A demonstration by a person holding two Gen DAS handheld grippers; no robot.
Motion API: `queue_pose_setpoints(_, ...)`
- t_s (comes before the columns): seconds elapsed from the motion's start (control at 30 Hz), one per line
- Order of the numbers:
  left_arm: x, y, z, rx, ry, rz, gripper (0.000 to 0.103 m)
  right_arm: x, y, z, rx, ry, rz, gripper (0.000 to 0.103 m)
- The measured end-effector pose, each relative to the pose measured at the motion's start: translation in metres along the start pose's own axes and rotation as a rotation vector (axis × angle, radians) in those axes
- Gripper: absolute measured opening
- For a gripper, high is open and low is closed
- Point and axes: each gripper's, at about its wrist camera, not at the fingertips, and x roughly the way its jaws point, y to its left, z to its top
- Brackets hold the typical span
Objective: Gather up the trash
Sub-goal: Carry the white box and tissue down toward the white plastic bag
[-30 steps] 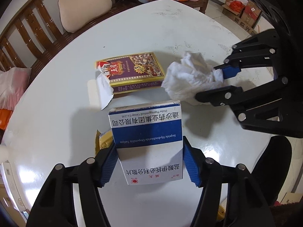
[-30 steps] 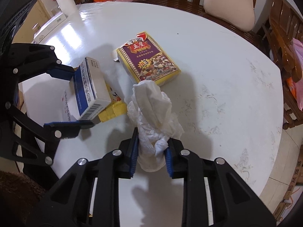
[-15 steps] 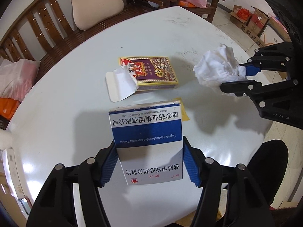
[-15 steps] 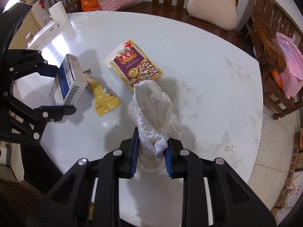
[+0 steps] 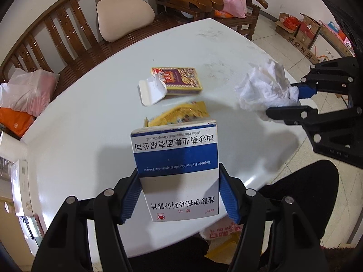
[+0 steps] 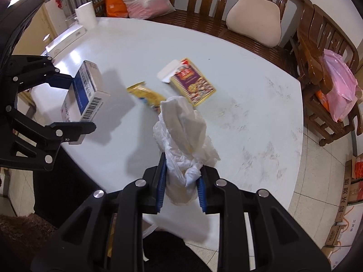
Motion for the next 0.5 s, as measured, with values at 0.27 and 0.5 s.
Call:
queue_pose_setpoints(0.27, -0.016, -0.017, -0.035, -0.004, -0.01, -0.021, 0.061, -0.022, 0.039, -0.032, 0.0, -0.011, -0.002, 0.024)
queue_pose_setpoints(0.5, -0.017, -0.029, -0.075, -0.021, 0.0, -0.053, 0.061, -0.031, 0.07, -0.061, -0.005, -0.017, -0.001, 0.024)
